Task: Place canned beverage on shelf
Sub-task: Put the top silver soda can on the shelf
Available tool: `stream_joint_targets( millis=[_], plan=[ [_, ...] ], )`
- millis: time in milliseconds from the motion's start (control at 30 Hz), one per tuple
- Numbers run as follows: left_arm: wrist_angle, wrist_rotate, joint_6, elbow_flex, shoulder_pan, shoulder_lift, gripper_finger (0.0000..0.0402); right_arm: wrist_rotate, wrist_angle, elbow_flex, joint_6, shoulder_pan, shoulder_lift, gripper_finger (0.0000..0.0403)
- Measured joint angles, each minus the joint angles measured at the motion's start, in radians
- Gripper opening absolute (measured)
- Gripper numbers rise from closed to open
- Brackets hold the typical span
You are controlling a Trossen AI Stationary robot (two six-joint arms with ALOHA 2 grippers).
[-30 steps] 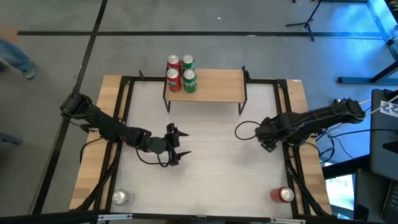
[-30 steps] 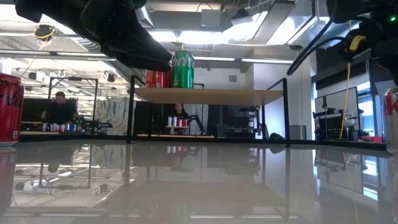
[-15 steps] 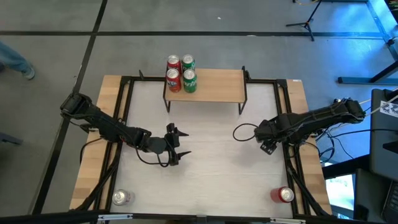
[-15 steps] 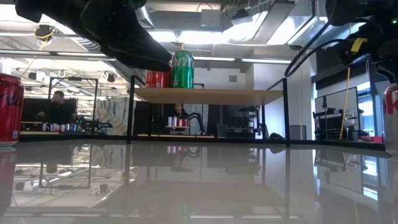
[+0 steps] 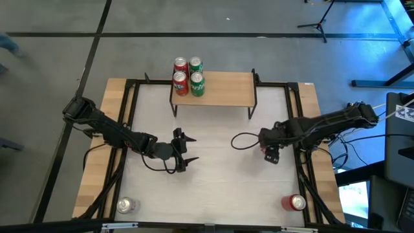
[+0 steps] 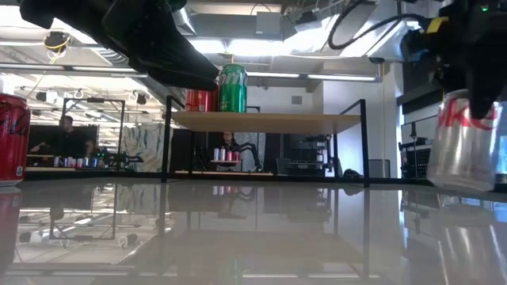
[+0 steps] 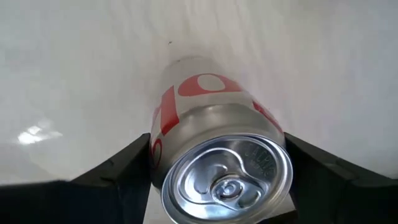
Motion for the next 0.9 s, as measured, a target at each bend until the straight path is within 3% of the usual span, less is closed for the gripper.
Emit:
stream_joint_targets(
  millis=[133,533,900],
  plan=[
    [0.001,0.000,0.000,0.000,0.001,0.000,0.0359,0.054,0.032,0.043,-0.149,0.000,0.083,0.0290],
    [0.006,0.000,0.000,0.000,0.001,0.000,0.0359,0.082,-0.070,0.375,-0.432,0.000,0.412,0.0292],
    [0.002,0.000,0.024,0.000,0.001,0.000,0.0359,0.087,-0.061,0.515,-0.699,0.000,0.602,0.0297]
  ],
)
